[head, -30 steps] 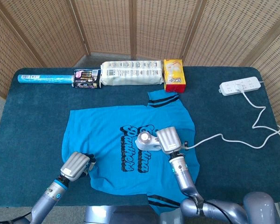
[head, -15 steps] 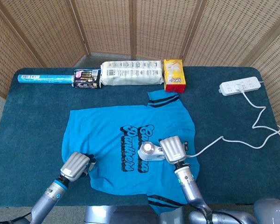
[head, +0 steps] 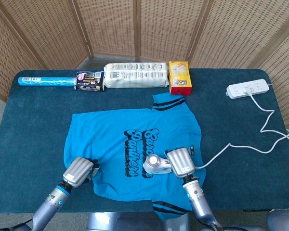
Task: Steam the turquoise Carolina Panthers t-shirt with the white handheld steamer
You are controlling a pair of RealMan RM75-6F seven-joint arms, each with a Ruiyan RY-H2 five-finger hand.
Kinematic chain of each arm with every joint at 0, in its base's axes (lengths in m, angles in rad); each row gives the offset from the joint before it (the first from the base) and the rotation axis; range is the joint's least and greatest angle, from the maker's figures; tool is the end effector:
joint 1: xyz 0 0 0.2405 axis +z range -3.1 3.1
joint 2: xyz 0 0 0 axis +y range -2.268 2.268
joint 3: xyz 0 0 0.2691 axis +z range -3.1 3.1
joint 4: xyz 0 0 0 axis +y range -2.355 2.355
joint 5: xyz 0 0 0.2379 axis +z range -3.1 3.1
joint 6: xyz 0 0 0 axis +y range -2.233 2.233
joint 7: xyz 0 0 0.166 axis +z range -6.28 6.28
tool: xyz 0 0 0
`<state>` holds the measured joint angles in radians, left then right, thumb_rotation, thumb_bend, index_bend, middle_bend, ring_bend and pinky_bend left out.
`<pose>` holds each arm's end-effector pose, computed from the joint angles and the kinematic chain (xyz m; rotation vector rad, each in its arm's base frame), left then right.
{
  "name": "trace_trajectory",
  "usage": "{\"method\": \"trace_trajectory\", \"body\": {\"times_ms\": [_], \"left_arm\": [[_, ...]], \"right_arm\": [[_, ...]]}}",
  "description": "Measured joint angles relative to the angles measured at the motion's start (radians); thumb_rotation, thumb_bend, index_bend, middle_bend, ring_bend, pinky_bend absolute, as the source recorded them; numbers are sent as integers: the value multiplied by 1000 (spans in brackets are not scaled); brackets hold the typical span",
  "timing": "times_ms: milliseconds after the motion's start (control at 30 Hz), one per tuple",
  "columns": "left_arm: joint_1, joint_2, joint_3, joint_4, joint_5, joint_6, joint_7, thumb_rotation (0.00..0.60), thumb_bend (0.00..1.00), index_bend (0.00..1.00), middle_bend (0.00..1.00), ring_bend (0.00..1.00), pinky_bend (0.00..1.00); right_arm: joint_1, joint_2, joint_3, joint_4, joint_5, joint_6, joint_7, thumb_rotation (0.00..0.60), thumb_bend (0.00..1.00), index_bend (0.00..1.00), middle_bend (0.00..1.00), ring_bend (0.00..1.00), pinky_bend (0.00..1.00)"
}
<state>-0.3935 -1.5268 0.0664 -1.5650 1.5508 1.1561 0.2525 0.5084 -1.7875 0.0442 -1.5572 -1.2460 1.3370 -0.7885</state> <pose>-0.2151 0.2315 -0.0613 -1.9776 -0.9717 -0.9635 -0.1459 -0.2703 -0.0916 1.7724 -0.7136 0.8516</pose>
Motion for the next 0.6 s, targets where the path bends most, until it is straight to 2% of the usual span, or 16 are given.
{"method": "trace_trajectory", "body": {"times_ms": [167,600], "left_arm": [[1,-1,0,-2,1,1,2,600,414,719,693,646,718],[1,-1,0,-4,-2,1,4,600,413,719,693,646,718]], "right_arm": [[-11,-5,-1,8,-12,-1,7,600,360,722,769,835,742],[-15,-12,37,37,-8,-20,15,600,359,721,769,835,740]]}}
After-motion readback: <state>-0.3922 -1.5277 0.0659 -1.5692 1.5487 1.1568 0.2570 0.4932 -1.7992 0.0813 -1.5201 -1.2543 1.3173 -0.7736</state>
